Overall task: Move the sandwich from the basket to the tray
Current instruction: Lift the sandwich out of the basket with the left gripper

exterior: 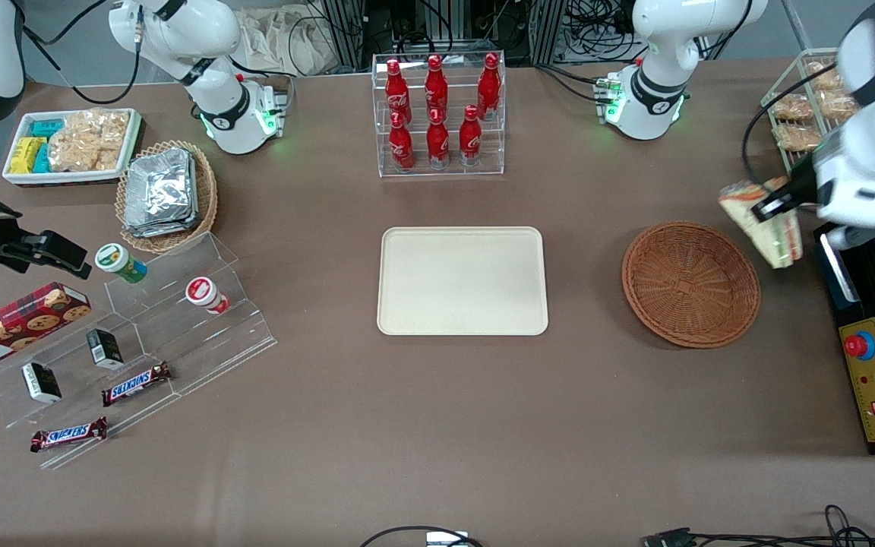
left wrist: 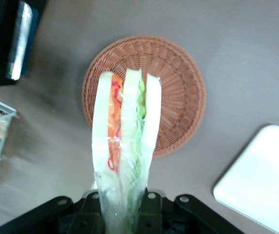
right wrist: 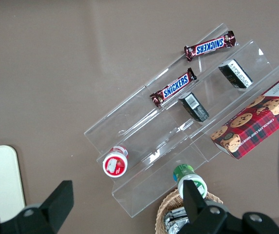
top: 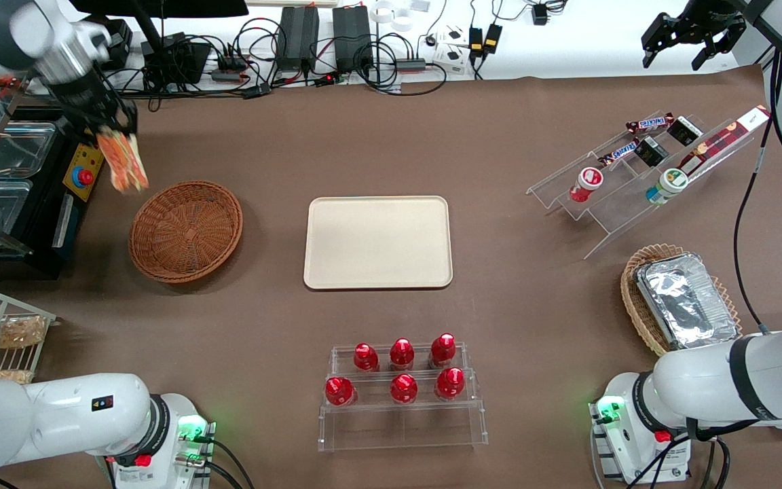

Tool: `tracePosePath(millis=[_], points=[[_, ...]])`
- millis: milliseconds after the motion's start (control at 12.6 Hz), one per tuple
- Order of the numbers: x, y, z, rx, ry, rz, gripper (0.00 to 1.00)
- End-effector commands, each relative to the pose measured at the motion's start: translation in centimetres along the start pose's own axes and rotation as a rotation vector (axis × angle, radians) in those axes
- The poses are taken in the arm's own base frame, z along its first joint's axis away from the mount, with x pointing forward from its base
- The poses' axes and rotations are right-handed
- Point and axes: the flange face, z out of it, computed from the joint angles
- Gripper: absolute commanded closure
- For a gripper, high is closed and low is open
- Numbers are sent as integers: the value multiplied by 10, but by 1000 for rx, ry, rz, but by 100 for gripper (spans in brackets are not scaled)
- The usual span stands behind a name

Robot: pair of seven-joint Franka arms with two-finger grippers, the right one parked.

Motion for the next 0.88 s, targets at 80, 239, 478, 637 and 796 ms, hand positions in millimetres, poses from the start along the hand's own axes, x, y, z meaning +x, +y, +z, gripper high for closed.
tracePosePath(millis=[80,239,478,637,796], points=[[-1,46,-56,-7,-8,148,100],[-42,119,-51,13,-9,293,100],[-113,232,-29,21,-41,356,100],[-137,288,-13,-4,-92,276,100],[-148,311,9,43,-56,312,100]])
